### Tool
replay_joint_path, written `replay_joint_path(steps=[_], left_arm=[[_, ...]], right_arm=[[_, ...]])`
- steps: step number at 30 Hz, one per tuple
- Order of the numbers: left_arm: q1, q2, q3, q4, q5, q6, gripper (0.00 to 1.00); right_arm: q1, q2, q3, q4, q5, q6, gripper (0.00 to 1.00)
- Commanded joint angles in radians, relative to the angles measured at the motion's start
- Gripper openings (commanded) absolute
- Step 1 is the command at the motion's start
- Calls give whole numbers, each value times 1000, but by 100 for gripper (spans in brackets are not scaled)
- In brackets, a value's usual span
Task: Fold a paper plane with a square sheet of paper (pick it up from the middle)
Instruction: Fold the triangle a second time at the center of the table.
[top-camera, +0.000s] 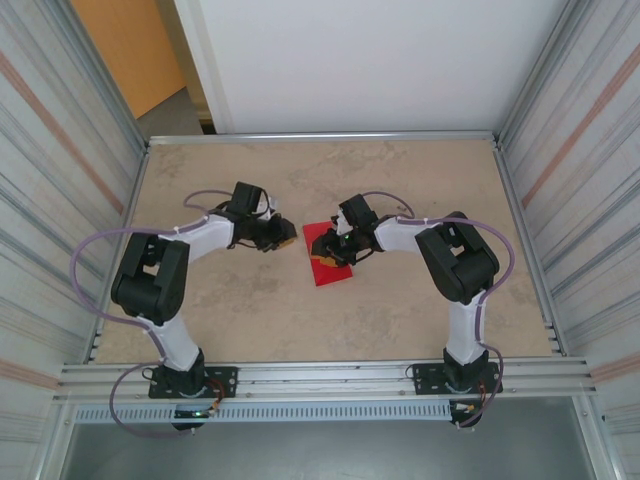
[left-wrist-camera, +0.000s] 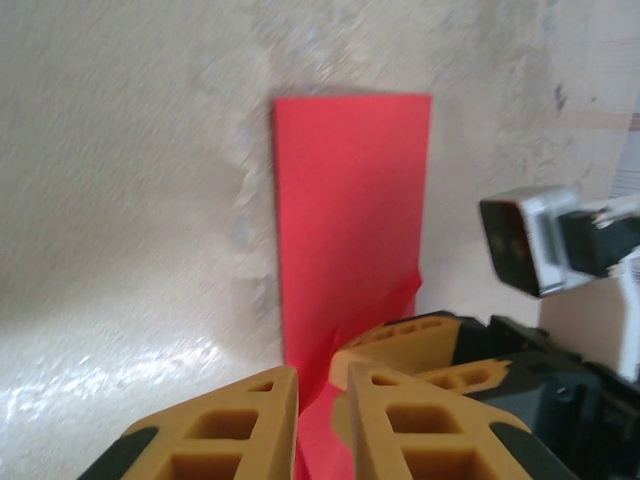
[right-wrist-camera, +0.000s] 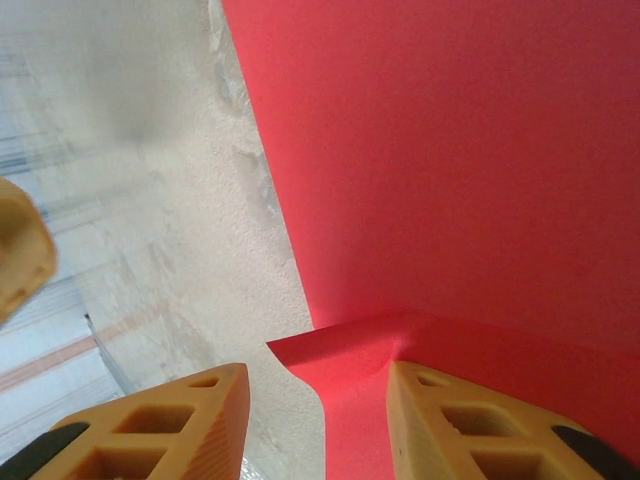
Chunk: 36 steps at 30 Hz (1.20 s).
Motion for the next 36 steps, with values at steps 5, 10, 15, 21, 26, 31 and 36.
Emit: replay_joint_path(steps=[5, 10, 15, 21, 26, 31, 36], left_arm=[[-59, -56, -68, 93, 46, -47, 15], [-112, -21, -70, 115, 58, -49, 9], [-137, 31, -44, 114, 55, -44, 6], [-146, 88, 7, 67, 21, -18, 4], [-147, 126, 34, 40, -8, -7, 3], [-146, 160, 55, 6, -34, 2, 3], [-147, 182, 61, -32, -48, 11, 2]], right_arm=[[7, 74, 18, -155, 92, -31, 22], [14, 92, 37, -214, 130, -40, 9], [20, 103, 53, -252, 160, -48, 4], [22, 101, 53, -254, 163, -51, 0], [22, 93, 48, -237, 153, -52, 0], [23, 73, 44, -207, 136, -52, 0], [22, 35, 46, -183, 117, -57, 0]])
